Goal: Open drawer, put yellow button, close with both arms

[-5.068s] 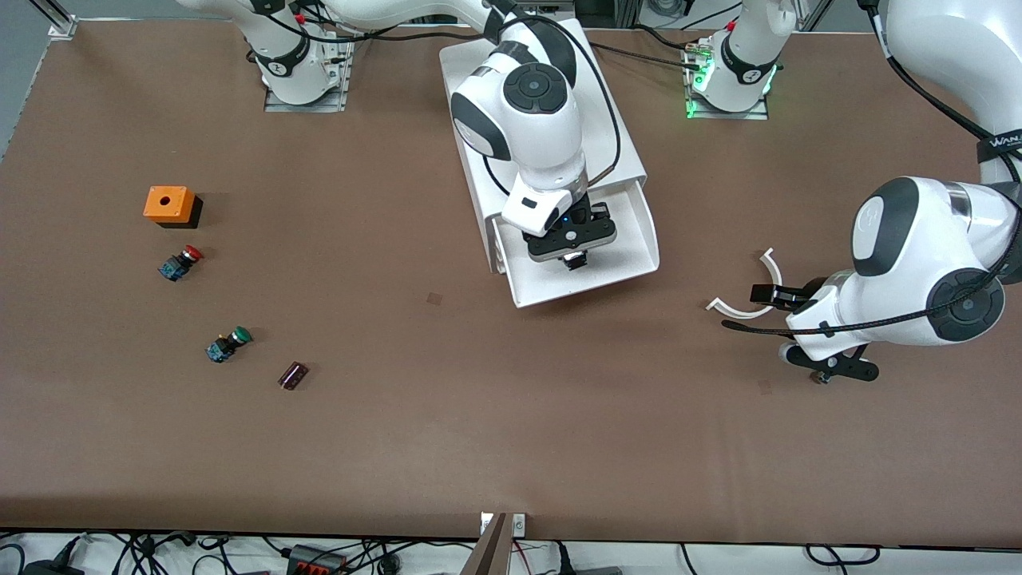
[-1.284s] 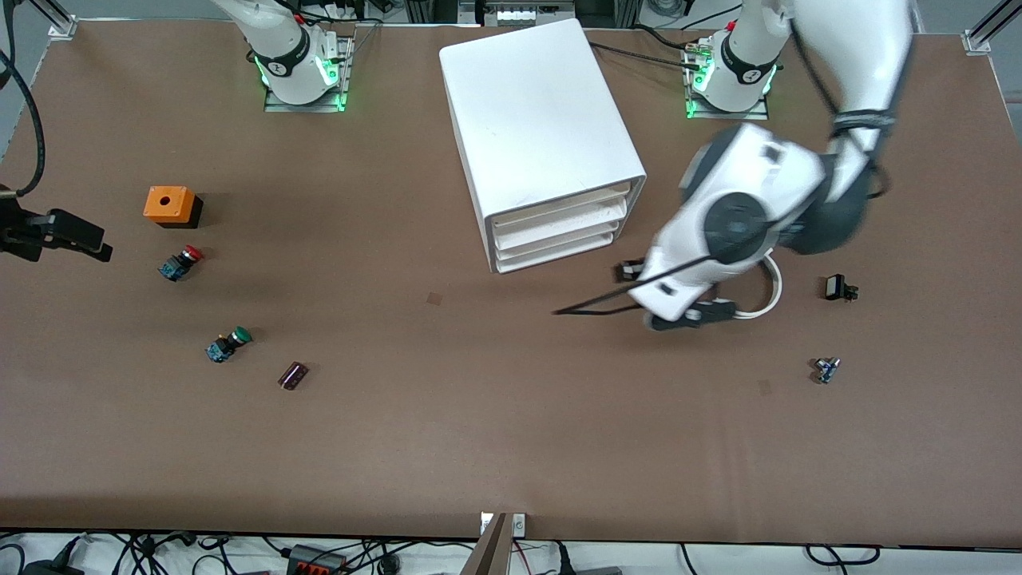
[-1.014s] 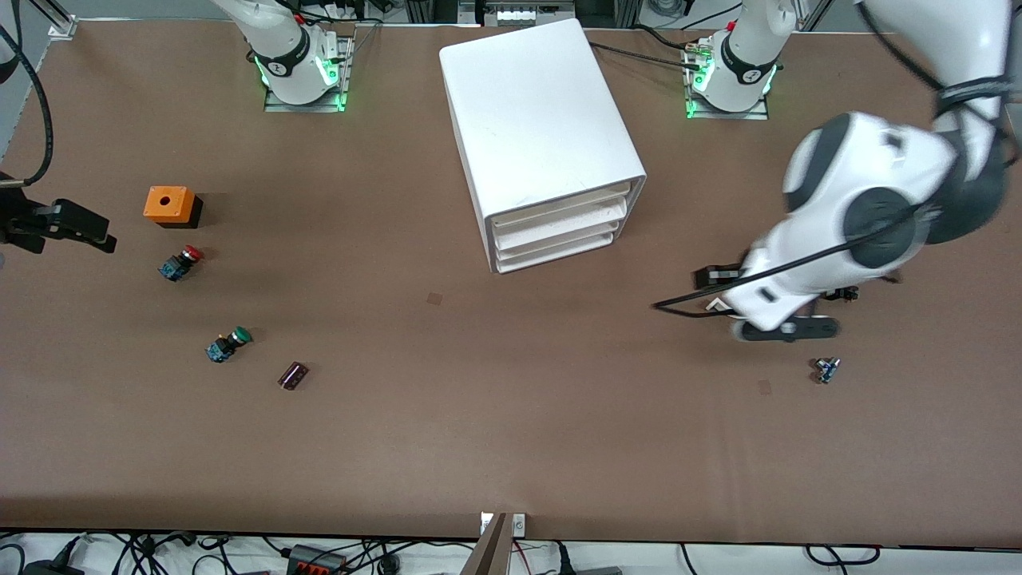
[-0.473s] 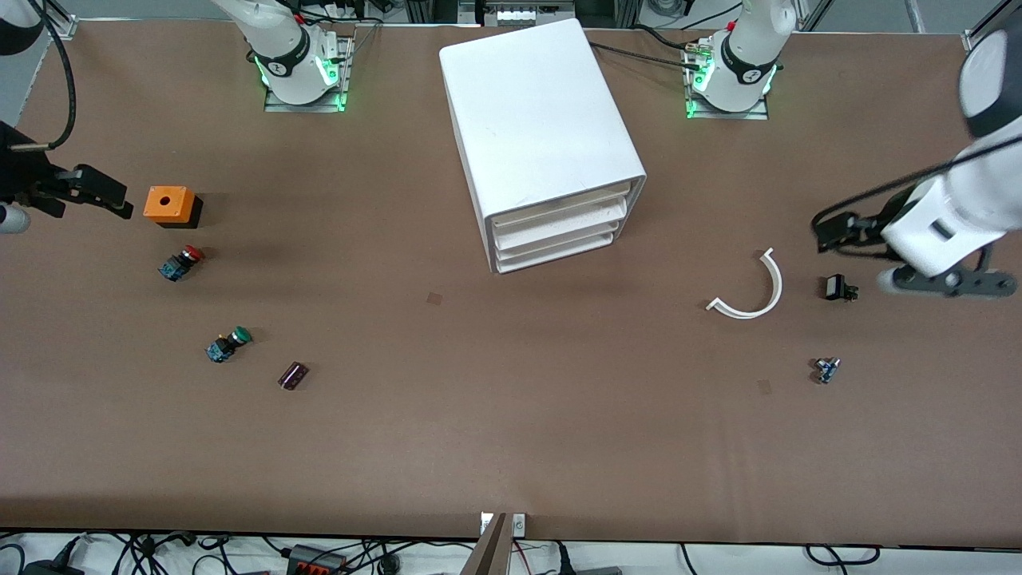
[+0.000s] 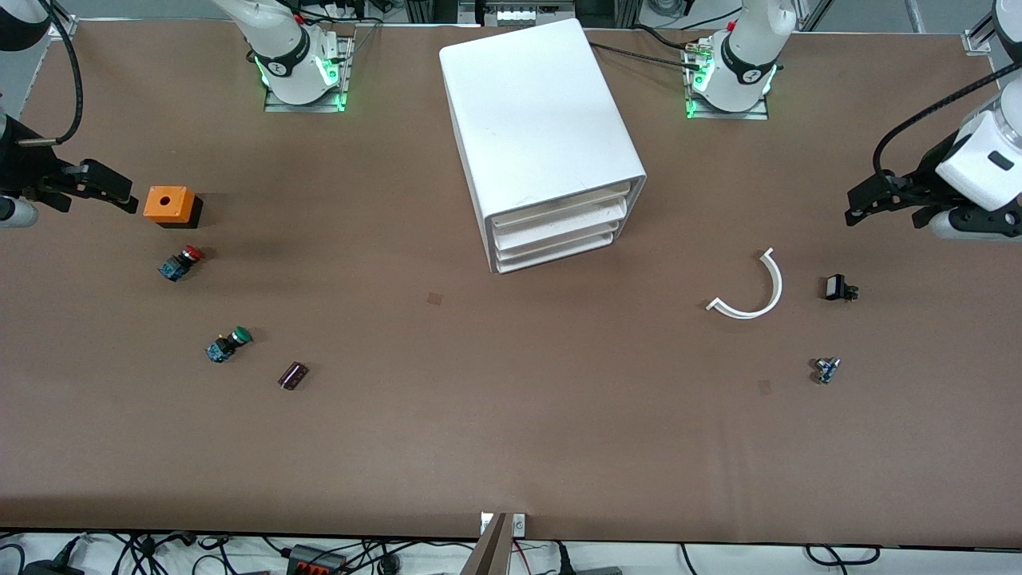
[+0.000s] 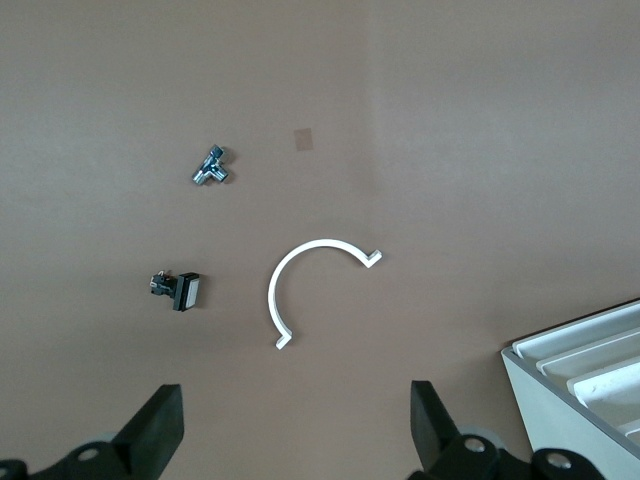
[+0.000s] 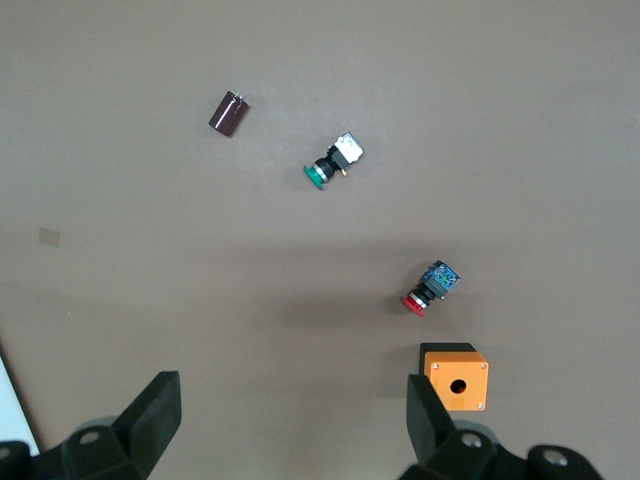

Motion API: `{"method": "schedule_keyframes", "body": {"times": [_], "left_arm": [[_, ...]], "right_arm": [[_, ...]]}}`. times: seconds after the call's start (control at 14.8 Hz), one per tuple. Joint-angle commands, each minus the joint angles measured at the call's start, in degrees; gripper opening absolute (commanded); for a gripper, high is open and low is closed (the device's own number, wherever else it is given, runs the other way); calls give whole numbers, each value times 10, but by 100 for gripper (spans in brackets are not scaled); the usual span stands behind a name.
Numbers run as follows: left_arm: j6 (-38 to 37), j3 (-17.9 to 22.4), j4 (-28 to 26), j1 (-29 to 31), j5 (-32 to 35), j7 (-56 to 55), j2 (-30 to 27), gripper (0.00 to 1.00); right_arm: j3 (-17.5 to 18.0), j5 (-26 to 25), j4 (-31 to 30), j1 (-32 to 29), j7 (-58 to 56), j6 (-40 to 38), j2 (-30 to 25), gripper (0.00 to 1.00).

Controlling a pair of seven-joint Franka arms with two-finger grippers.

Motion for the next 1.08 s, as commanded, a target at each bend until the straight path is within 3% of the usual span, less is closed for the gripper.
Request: {"method": "schedule_keyframes", "body": {"times": [0.0,0.34,1.01], "left_arm": [[9,9,-23,-10,17,11,-19,100],[-41,2,-6,-5,23,14,-13,100],[-47,2,5,-11,24,15,-9,100]], "right_arm": [[7,-6,-9,-4,4,3,-11,100],[7,-7,-6,-4,7,4,-12,100],[7,-7,-6,-3,8,-2,-14,100]]}}
